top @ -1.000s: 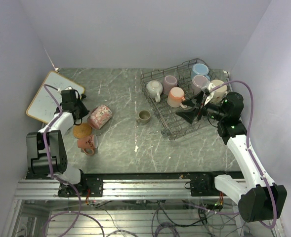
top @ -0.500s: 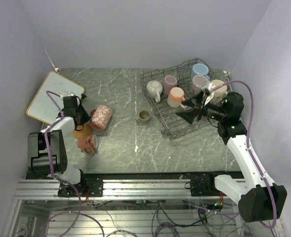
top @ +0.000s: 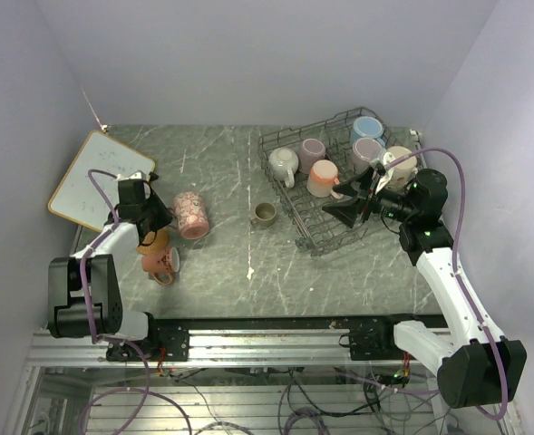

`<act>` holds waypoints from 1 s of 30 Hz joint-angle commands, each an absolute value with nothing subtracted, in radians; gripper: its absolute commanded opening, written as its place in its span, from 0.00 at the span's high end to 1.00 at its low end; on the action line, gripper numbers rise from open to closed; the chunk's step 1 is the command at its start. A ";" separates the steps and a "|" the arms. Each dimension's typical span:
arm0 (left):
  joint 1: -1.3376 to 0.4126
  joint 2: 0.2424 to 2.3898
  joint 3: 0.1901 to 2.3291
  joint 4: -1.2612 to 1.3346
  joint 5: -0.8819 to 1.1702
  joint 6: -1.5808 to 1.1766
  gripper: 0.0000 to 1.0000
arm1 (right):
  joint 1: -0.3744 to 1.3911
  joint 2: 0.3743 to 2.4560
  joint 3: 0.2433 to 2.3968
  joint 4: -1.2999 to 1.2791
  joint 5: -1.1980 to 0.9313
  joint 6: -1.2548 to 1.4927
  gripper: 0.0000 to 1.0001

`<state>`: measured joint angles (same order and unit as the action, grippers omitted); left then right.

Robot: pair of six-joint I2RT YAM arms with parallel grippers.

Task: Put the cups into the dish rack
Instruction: Adjust the cup in the dish rack.

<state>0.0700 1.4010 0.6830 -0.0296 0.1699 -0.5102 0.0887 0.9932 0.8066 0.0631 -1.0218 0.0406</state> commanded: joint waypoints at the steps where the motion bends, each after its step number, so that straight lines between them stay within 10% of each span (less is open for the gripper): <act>1: 0.034 1.416 0.713 -0.008 0.226 -0.518 0.79 | 0.084 0.976 0.791 0.089 -1.027 0.043 0.34; 30: -0.174 1.534 0.932 -0.119 0.132 -0.499 0.72 | 0.083 0.975 0.796 0.082 -1.030 0.038 0.33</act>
